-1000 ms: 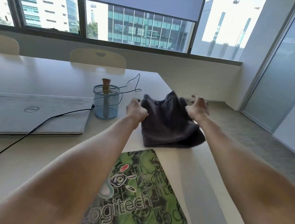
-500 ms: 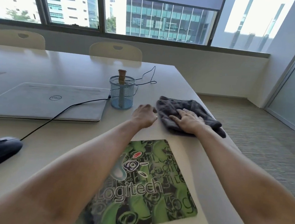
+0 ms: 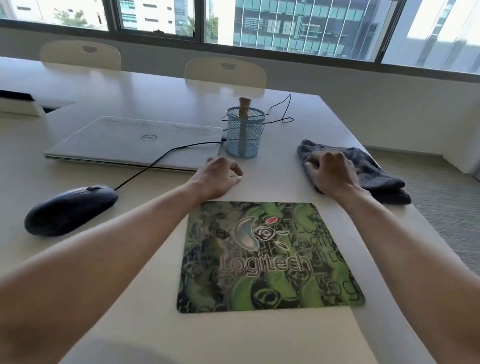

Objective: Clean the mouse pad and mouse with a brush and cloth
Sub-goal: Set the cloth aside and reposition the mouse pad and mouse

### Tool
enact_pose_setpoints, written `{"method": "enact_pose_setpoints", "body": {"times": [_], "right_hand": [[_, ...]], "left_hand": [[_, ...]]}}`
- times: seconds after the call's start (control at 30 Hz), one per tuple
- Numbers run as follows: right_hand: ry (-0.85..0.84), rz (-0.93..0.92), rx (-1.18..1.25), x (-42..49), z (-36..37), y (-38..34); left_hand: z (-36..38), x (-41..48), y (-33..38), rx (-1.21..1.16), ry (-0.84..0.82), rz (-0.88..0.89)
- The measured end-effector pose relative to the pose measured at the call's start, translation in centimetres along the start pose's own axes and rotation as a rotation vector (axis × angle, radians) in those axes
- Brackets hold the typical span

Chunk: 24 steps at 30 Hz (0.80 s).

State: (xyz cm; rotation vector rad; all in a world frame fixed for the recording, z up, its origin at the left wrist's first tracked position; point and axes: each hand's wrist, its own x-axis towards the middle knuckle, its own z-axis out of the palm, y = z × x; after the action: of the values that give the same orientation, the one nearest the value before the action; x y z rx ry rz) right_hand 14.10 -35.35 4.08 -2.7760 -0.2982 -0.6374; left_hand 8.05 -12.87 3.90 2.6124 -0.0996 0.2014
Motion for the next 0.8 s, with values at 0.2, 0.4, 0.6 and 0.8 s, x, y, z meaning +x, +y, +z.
{"method": "enact_pose_setpoints", "body": {"times": [0.2, 0.4, 0.6, 0.8], "right_hand": [[-0.269, 0.054, 0.101, -3.9, -3.1, -3.3], [-0.526, 0.308, -0.125, -8.7, -5.3, -3.8], [-0.529, 0.417, -0.114, -11.7, -5.8, -5.6], [-0.549, 0.582, -0.036, -12.5, -6.7, -6.9]], "left_hand": [[-2.9, -3.4, -1.3, 0.037, -0.051, 0.052], [-6.1, -7.0, -4.1, 0.117, -0.204, -0.08], [-5.3, -10.5, -3.6, 0.064, -0.27, 0.003], [-4.4, -11.2, -2.6, -0.339, -0.258, -0.12]]}}
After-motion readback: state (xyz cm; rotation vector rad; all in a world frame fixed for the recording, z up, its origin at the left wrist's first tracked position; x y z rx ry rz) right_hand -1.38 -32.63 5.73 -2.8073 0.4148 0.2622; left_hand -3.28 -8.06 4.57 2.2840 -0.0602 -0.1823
